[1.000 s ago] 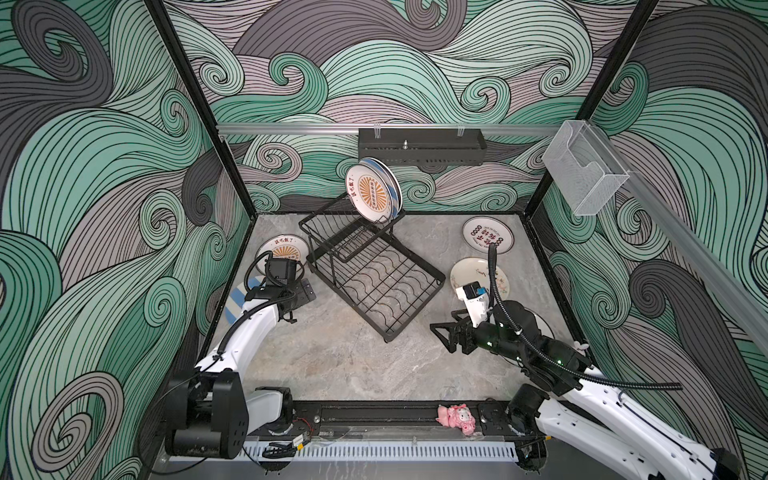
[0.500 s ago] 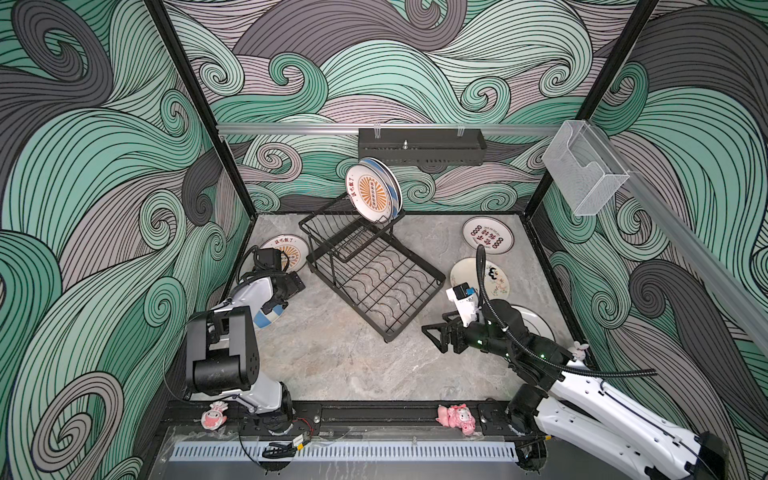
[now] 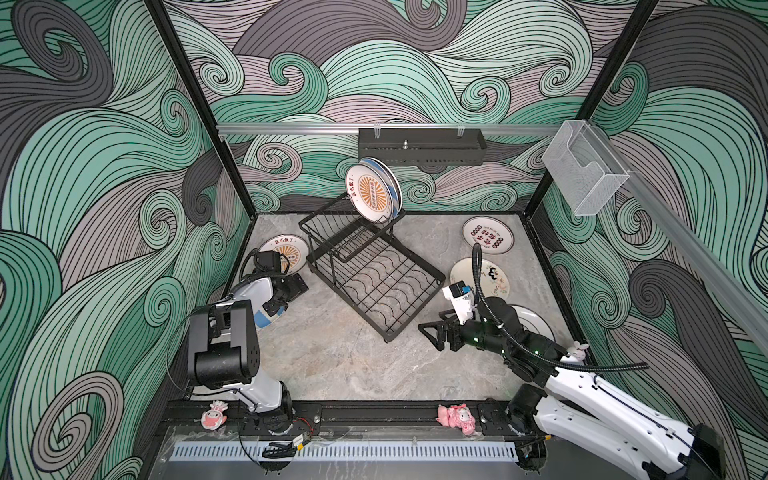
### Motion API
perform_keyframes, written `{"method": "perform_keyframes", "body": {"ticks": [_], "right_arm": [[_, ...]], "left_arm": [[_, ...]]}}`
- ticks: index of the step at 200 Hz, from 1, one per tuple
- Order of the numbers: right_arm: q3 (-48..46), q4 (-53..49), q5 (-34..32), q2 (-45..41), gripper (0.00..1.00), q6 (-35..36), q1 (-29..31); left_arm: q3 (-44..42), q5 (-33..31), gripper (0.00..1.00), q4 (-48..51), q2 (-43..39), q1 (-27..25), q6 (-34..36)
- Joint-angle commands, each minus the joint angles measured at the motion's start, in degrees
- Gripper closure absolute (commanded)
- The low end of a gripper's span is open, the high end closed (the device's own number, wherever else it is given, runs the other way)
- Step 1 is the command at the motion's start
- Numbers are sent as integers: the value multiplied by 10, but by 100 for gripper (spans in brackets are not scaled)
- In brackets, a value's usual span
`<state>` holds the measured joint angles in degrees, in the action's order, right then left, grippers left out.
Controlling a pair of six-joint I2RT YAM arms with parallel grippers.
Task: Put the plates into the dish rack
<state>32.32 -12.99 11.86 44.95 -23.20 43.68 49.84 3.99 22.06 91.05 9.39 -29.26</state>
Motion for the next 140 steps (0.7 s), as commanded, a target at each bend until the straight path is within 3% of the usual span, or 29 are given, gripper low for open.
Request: {"method": "perform_keyframes", "body": {"ticks": [1,86,140], "right_arm": [[6,14,4,4,5,1,-4],[20,16,11,24,5,3,-4],[35,5,15,33,5,12,-5]], "left_arm": [[-15,17,1,-8,-1,5,-11],[-77,102,1,-6,-85,-10,-44],[-127,131,1,-6,-148,-63,-81]]}}
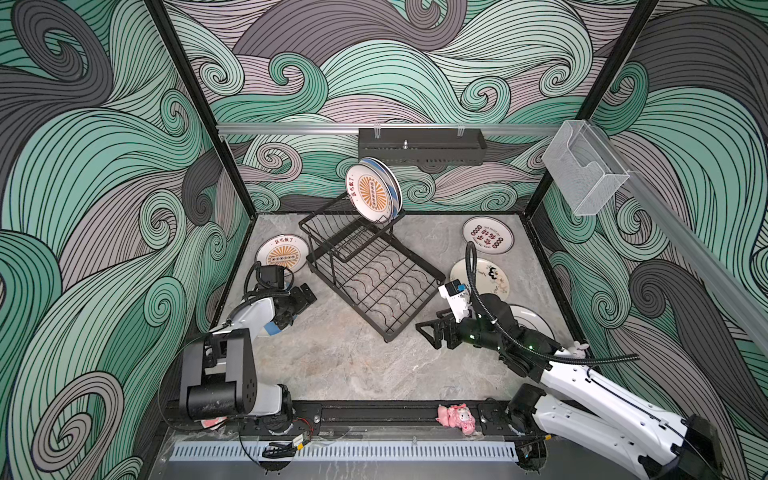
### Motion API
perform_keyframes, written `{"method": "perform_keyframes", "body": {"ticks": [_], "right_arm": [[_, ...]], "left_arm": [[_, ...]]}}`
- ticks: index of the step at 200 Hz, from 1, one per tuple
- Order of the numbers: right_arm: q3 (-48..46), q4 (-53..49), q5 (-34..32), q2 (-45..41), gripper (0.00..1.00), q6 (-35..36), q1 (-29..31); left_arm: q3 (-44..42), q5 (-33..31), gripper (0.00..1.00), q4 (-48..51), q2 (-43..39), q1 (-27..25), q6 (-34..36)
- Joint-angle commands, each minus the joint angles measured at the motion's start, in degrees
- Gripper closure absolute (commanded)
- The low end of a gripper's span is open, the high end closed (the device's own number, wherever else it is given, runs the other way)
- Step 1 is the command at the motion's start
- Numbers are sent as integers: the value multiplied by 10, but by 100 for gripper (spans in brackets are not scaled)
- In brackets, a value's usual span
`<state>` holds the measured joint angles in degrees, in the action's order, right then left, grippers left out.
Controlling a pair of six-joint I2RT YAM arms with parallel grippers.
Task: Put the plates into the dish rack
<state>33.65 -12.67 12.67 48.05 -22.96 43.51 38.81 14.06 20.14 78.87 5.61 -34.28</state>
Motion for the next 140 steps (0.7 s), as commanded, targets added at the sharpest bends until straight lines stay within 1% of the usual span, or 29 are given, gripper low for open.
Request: {"method": "perform_keyframes", "body": {"ticks": [1,54,74,99,115,140], "right_arm": [[22,2,7,2,5,10,-3],[40,-13,16,17,5,13,-3],[49,-8,31,32,5,9,-3],[57,17,62,65,5,-10,-3],[62,38,85,89,5,-25,-3],[73,49,98,118,6,-32,-3]], "left_arm": [[-18,30,1,15,-27,-27,-31],[-61,14,1,12,-80,-124,-82],[-66,9,1,18,-93,-158,-91],[-87,1,2,-19,-118,-210,-129],[-89,-2,1,-48,-116,-248,-147],[-68,-23,1,-54,-93,-308,-162]]}}
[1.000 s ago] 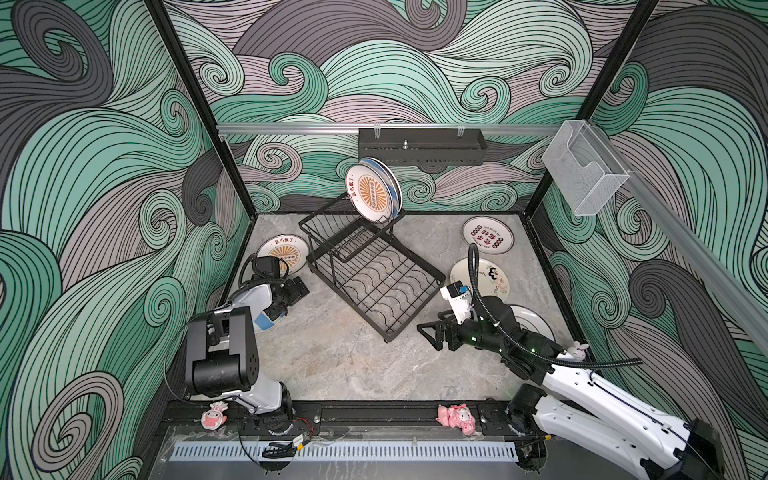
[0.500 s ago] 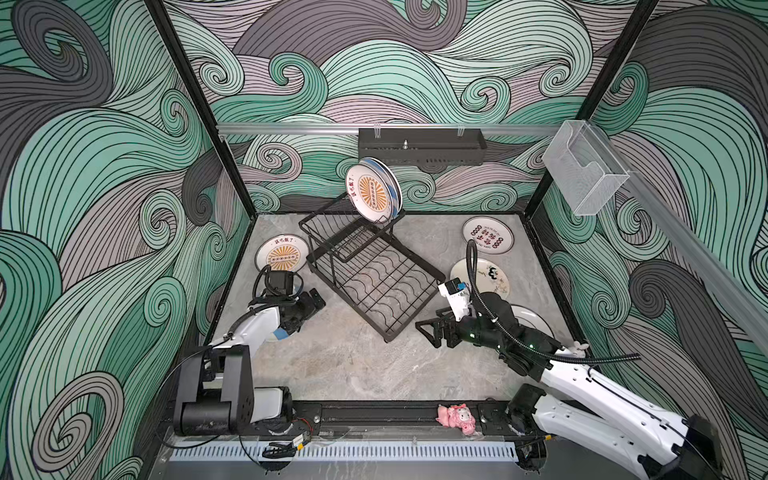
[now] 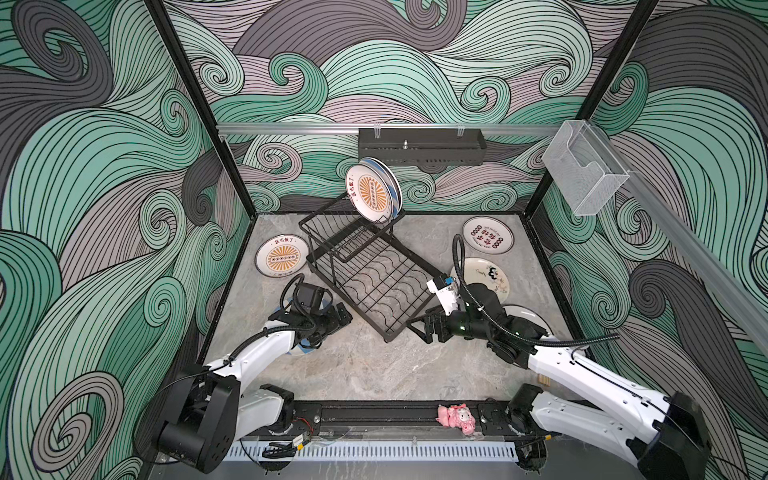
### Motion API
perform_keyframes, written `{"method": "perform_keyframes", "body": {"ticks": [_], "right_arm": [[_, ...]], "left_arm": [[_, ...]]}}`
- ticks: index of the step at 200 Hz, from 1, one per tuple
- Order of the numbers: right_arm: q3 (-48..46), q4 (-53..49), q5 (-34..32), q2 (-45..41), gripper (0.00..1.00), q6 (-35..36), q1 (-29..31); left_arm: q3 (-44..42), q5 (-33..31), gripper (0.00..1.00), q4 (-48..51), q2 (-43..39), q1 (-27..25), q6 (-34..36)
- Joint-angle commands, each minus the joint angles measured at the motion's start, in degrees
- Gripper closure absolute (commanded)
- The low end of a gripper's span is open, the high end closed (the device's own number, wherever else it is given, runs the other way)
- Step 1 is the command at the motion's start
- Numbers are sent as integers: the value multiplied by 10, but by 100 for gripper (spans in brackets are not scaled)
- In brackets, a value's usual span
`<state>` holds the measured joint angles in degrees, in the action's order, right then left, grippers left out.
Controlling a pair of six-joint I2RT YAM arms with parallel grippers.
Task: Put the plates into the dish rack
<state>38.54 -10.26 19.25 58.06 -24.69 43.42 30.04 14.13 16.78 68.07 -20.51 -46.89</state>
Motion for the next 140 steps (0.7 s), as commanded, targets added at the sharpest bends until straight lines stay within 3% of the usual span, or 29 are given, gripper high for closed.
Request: {"method": "perform_keyframes", "body": {"ticks": [1,44,79,104,123,140], "right_arm": [[24,24,31,18,6,-15,-3],[54,-71,-20,-2,5,1,-6],[55,-145,-17,-24,6,-9,-10],[21,-38,22,-22,8,-98,18],[3,60,-80,13,8,-183,111],[-11,190,-145,75,9,-255,188]], "left_arm": [[20,-26,1,-21,16,-49,-36],[62,-51,1,-29,40,-124,-52],[139,-131,1,126,3,-126,-2],[177,-207,1,214,-61,-94,65],[140,-265,2,196,-118,-31,95],[98,-250,1,159,-152,64,97]]}}
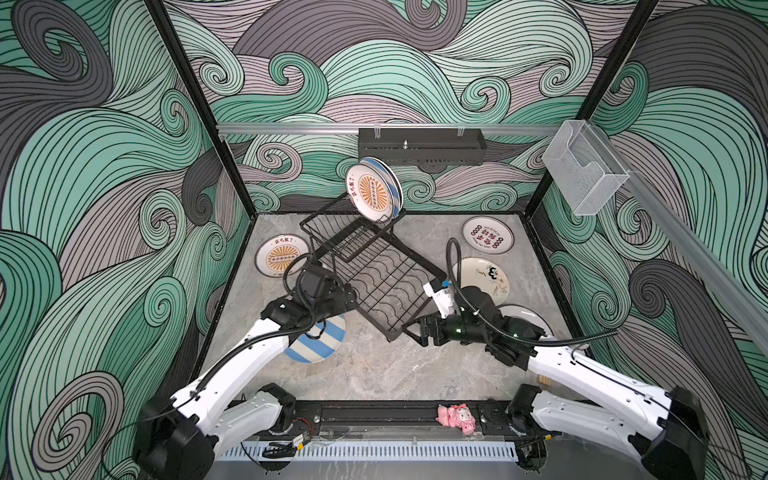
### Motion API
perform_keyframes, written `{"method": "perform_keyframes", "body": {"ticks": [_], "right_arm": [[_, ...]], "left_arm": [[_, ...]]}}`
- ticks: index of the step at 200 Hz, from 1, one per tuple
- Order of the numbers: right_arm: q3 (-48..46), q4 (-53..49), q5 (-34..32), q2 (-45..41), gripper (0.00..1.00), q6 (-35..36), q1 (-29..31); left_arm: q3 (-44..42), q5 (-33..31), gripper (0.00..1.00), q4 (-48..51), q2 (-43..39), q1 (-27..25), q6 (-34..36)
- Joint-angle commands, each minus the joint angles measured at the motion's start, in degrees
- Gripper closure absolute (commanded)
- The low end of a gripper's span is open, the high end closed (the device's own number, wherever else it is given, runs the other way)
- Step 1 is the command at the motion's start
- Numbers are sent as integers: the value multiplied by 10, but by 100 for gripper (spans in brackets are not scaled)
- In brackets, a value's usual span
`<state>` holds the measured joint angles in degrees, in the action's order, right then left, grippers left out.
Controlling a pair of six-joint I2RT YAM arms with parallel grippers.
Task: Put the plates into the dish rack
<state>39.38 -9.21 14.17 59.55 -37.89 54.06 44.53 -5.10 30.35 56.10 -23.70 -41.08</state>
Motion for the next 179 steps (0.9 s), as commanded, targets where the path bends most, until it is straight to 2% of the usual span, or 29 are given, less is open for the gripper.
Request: {"method": "perform_keyframes", "body": {"ticks": [1,15,41,68,109,154,179], "right_arm": [[-21,187,-98,64,9,-127,86],[-16,247,-127,128,10,-154,122],[31,242,-139,213,10,-149,137],[68,250,-130,277,8,-167,138],[137,243,-108,374,9,-165,137],[228,205,-70,475,9,-155,129],[251,188,-71,511,9,-156,124]], "left_arm": [[-50,-58,1,21,-33,101,39],[-69,-59,1,-14,-33,144,64],[-59,-126,1,-26,17,187,86],[-81,-32,1,-87,64,263,71],[-103,32,1,-116,88,323,84],[-136,88,2,-161,99,348,67],[-130,135,1,-155,119,355,66]]}}
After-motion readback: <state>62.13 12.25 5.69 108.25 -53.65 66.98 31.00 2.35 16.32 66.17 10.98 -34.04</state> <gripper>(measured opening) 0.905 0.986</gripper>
